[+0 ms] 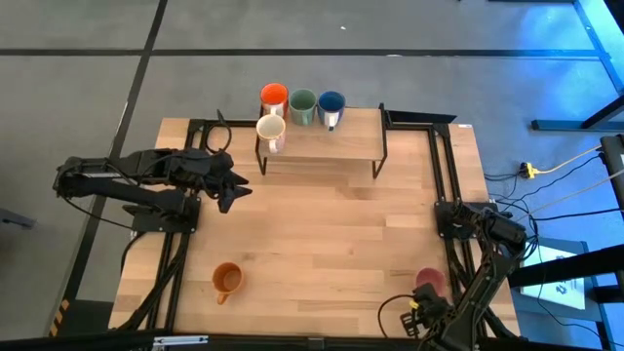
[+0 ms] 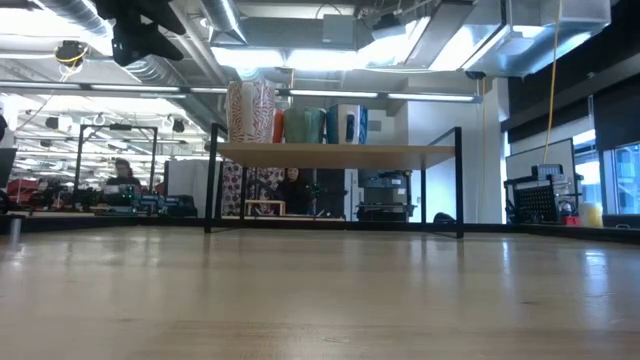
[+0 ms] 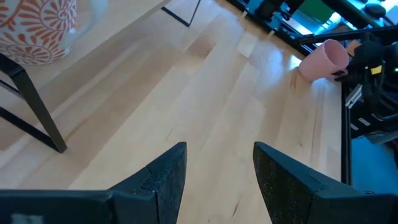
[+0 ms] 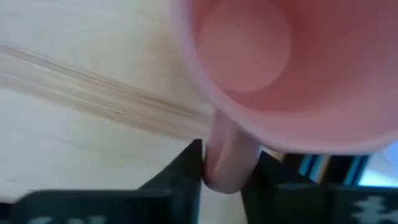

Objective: Place coffee mugs
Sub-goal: Put the pink mug on the shelf

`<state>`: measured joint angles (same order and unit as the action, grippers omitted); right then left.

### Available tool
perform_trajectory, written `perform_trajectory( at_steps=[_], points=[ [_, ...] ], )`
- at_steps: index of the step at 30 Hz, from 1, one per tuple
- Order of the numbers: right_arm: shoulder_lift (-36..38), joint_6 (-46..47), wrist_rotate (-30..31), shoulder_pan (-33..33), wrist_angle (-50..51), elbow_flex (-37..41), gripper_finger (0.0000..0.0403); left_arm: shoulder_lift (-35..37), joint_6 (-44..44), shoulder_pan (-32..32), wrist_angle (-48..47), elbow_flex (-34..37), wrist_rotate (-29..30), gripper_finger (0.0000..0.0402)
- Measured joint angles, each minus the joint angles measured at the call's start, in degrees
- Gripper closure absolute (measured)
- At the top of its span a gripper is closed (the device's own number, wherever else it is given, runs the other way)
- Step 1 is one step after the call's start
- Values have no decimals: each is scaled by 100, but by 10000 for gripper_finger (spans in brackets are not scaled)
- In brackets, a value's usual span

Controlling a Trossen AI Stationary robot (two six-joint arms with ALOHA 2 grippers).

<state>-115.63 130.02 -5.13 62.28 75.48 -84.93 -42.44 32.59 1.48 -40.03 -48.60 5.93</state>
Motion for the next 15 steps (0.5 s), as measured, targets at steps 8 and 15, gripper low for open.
perform_trajectory(
  at_steps=[8, 15],
  points=[
    [0, -704, 624, -7, 172, 2, 381, 0, -226, 0, 0, 0, 0, 221],
    [0, -1199, 1393, -214, 123, -11, 381, 2, -276, 0, 0, 0, 0, 221]
  ],
)
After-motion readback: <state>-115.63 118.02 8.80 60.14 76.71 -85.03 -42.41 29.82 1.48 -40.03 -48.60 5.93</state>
